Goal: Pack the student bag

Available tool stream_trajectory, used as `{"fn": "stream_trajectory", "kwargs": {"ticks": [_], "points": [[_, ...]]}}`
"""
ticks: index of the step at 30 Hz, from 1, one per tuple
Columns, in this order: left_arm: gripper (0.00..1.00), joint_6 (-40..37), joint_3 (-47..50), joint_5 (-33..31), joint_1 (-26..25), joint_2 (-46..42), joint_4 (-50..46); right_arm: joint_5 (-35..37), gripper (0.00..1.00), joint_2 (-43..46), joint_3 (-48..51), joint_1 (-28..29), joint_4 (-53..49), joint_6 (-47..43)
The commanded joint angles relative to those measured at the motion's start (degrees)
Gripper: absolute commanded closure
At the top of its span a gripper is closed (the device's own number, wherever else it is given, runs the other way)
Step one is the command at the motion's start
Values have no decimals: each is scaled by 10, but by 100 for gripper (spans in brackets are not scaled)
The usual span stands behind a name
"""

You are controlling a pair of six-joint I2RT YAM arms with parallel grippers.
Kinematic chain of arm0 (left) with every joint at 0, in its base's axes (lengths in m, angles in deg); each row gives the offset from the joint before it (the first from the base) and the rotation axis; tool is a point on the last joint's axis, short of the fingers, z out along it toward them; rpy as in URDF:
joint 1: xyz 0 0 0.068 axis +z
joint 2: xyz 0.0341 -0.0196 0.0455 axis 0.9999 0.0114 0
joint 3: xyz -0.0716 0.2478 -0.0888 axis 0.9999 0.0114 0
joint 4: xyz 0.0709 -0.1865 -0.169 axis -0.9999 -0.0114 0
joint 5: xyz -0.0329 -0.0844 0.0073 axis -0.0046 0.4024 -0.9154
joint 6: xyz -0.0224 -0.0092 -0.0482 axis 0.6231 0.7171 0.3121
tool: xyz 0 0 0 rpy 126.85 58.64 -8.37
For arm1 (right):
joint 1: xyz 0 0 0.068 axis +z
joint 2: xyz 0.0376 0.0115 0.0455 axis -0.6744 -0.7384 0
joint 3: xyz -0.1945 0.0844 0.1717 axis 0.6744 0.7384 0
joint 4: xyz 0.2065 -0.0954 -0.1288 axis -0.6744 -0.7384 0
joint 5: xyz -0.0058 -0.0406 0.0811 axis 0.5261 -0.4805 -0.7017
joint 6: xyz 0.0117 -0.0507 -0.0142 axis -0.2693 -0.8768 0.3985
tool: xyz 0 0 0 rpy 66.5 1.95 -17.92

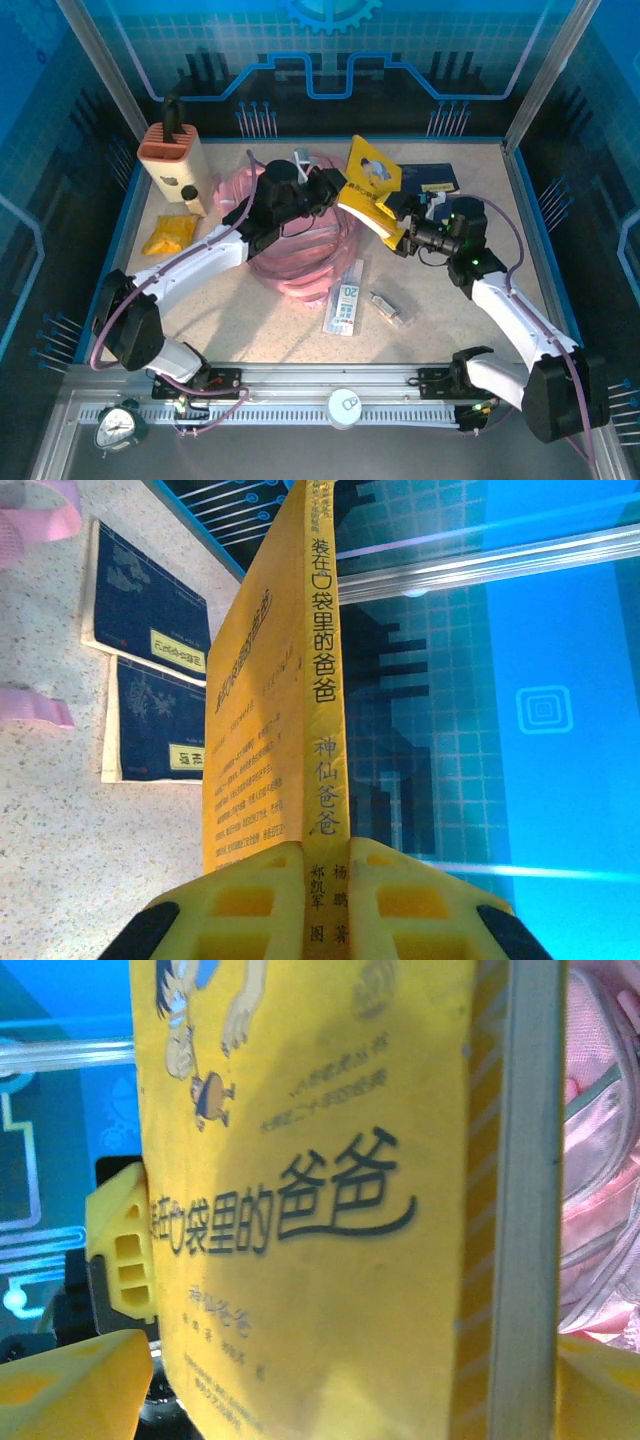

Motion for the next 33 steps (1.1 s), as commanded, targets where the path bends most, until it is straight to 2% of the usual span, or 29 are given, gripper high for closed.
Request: {"fn": "stream_trajectory", "kwargs": {"ticks": [1, 5, 9, 15, 24, 26, 29, 31, 33], "points": [[100, -34, 5, -18, -2, -27, 7, 5, 15, 17, -21, 1, -17, -13], [100, -52, 18, -35, -1, -39, -18, 1, 23, 23, -22, -4, -22, -21], [100, -76, 24, -37, -8, -46, -33, 7, 36, 33, -22, -4, -45, -37], [100, -75, 47, -45, -14, -50, -32, 8, 60, 30, -22, -2, -42, -43], [100, -95, 60, -58, -15, -61, -60, 17, 86, 35, -34, -3, -83, -79], [88, -107, 58, -56, -21, -59, -69, 14, 90, 33, -37, -3, -83, -82], [59, -146, 57, -54, -21, -63, -107, 10, 92, 32, -62, -7, -118, -118], [51, -201, 58, -80, -16, -80, -155, 13, 93, 34, -92, -12, -182, -168], [49, -275, 57, -85, -7, -90, -191, 20, 93, 35, -114, -16, -244, -217]]}}
